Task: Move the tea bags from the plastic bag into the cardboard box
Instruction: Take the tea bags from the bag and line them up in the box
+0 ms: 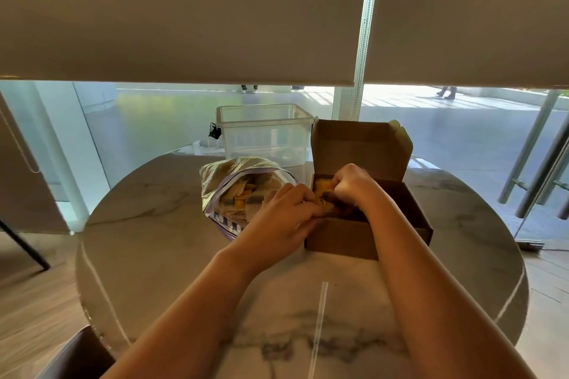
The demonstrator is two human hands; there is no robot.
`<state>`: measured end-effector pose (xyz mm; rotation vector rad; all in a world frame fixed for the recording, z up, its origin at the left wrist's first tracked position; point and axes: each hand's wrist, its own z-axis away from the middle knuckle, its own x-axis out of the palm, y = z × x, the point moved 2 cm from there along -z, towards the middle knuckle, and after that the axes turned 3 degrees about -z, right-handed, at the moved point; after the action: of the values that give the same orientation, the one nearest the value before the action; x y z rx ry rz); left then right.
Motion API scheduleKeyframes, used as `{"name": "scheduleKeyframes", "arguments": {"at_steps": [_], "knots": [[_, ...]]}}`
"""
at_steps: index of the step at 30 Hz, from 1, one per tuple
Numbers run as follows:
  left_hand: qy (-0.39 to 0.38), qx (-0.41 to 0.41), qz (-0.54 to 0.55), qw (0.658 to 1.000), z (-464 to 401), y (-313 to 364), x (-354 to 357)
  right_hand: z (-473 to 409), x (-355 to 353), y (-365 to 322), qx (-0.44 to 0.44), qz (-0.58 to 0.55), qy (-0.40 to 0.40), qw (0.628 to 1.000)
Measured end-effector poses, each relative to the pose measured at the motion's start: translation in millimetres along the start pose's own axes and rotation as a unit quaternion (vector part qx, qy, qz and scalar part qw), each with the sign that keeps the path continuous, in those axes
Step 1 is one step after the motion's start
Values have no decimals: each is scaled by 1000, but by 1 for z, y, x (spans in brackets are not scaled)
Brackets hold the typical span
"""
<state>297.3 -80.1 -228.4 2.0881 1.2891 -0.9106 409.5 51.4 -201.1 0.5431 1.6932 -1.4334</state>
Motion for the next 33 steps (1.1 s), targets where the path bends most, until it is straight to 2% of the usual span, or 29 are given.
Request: {"name": "scheduleKeyframes", "arguments": {"at_steps": [2, 6, 11, 15, 21, 27, 33], "knots": [[-6, 4, 63, 998, 2, -3, 1, -3, 0, -3, 12, 1, 21, 1000], [11, 8, 97, 995, 3, -4, 2, -6, -3, -5, 35, 16, 57, 998], [21, 4, 99, 995, 3, -4, 3, -4, 0, -3, 44, 50, 29, 997], [19, -4, 106, 994, 3, -3, 3, -3, 6, -3, 31, 77, 47, 995], [19, -9, 103, 994, 3, -3, 3, 3, 5, -2, 52, 77, -22, 995], [36, -3, 111, 993, 4, -2, 3, 6, 8, -7, 50, 99, -4, 994], [35, -3, 115, 993, 5, -3, 3, 6, 4, -8, 65, 69, 0, 996]]}}
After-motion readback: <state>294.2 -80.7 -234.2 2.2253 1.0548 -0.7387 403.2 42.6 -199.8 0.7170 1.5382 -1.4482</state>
